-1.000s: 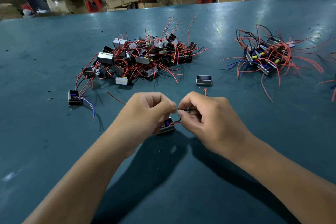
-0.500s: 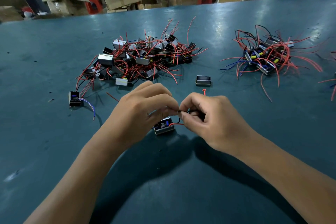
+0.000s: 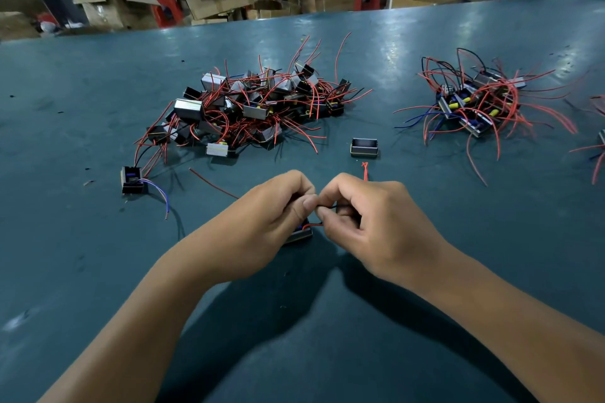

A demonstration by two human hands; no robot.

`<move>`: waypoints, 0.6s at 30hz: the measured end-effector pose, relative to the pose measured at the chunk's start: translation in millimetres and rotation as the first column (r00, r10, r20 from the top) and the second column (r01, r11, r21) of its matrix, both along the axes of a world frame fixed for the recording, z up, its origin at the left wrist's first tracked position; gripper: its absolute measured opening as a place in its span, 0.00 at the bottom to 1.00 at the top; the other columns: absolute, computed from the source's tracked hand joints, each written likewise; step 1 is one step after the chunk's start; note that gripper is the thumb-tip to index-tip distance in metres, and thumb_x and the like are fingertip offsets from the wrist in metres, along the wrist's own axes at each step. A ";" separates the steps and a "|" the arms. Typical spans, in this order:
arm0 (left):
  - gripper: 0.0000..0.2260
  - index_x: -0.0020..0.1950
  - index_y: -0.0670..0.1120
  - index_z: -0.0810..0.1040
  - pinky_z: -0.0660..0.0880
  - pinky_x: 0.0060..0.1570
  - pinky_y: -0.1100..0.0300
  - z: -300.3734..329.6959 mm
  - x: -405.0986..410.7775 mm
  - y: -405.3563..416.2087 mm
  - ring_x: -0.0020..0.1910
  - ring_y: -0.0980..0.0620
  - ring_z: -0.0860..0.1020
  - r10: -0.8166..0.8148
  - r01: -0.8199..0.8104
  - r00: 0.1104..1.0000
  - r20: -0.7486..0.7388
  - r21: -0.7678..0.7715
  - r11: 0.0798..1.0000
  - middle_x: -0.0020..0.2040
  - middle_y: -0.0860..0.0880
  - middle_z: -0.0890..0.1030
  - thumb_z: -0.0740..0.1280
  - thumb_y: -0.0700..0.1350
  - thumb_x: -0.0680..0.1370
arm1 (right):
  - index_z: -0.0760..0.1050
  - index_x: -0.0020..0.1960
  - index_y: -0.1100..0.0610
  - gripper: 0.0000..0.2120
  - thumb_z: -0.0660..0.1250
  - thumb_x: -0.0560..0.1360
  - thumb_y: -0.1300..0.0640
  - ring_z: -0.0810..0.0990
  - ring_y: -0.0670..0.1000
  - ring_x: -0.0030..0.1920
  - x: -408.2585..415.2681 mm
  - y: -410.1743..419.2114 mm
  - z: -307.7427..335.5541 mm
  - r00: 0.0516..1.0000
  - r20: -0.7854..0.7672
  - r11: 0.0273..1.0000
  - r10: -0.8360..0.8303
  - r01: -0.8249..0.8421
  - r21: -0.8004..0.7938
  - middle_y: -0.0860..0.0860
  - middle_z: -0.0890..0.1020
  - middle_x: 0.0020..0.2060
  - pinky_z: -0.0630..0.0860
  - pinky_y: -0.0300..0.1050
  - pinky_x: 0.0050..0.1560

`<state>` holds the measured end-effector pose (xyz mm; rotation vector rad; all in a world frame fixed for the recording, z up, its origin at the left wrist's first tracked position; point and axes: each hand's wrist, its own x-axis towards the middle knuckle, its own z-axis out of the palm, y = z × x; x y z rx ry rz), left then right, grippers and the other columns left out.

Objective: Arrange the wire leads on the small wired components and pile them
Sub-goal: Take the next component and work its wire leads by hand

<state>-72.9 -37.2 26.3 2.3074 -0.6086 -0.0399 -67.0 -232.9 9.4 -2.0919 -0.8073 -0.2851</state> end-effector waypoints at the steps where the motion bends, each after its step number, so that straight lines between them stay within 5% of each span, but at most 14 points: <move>1: 0.13 0.46 0.49 0.72 0.66 0.35 0.62 1.1 -0.8 0.9 0.34 0.58 0.66 -0.006 0.004 0.998 -0.065 -0.027 1.000 0.35 0.58 0.69 0.57 0.56 0.83 | 0.75 0.44 0.58 0.03 0.67 0.76 0.59 0.65 0.48 0.26 -0.4 -0.1 -0.7 1.000 -0.002 1.000 -0.001 0.001 -0.007 0.46 0.67 0.24 0.60 0.34 0.29; 4: 0.11 0.43 0.48 0.74 0.63 0.36 0.54 6.1 -2.8 -0.6 0.35 0.52 0.64 0.006 -0.056 0.967 -0.256 -0.188 0.981 0.34 0.54 0.68 0.61 0.52 0.81 | 0.74 0.44 0.55 0.03 0.67 0.76 0.58 0.65 0.48 0.26 0.0 0.0 -1.7 1.000 0.000 1.000 0.004 -0.004 -0.010 0.45 0.67 0.24 0.60 0.35 0.29; 8: 0.14 0.37 0.47 0.71 0.60 0.31 0.63 5.9 -4.0 -9.5 0.31 0.54 0.62 -0.017 -0.238 0.837 -0.547 -0.391 0.889 0.33 0.52 0.67 0.63 0.43 0.83 | 0.75 0.45 0.54 0.02 0.67 0.76 0.58 0.66 0.42 0.26 -0.3 1.9 0.1 0.999 0.050 0.999 -0.008 0.010 -0.039 0.40 0.64 0.23 0.60 0.30 0.31; 10: 0.13 0.37 0.47 0.72 0.61 0.30 0.64 4.5 -2.6 -9.9 0.29 0.55 0.64 0.024 -0.288 0.841 -0.541 -0.410 0.865 0.31 0.52 0.69 0.63 0.43 0.82 | 0.75 0.44 0.56 0.03 0.67 0.76 0.59 0.66 0.43 0.25 0.8 1.2 0.0 1.000 0.018 1.000 -0.021 0.021 -0.012 0.42 0.65 0.23 0.60 0.29 0.30; 13: 0.02 0.47 0.51 0.78 0.68 0.35 0.61 5.4 0.6 -0.8 0.32 0.55 0.70 0.128 -0.154 0.985 -0.115 -0.266 0.952 0.36 0.55 0.76 0.69 0.47 0.79 | 0.74 0.42 0.56 0.06 0.69 0.77 0.61 0.65 0.45 0.24 3.4 -2.1 -0.2 0.996 -0.083 0.998 -0.027 0.031 0.049 0.44 0.67 0.22 0.60 0.30 0.28; 15: 0.06 0.52 0.53 0.80 0.71 0.39 0.64 7.9 2.0 5.9 0.38 0.56 0.73 0.059 -0.042 0.980 0.191 -0.090 0.995 0.44 0.56 0.78 0.71 0.47 0.76 | 0.74 0.42 0.55 0.06 0.69 0.77 0.61 0.63 0.45 0.24 4.3 -3.2 -0.2 0.990 -0.139 0.996 -0.020 0.031 0.079 0.45 0.67 0.22 0.60 0.31 0.28; 18: 0.08 0.53 0.47 0.83 0.72 0.45 0.62 8.1 4.3 6.4 0.44 0.54 0.75 -0.029 0.017 0.925 0.380 0.035 0.999 0.49 0.52 0.79 0.73 0.46 0.75 | 0.74 0.42 0.56 0.06 0.69 0.77 0.62 0.62 0.45 0.25 4.1 -3.9 0.8 0.985 -0.170 0.996 0.004 0.012 0.088 0.46 0.67 0.23 0.60 0.33 0.28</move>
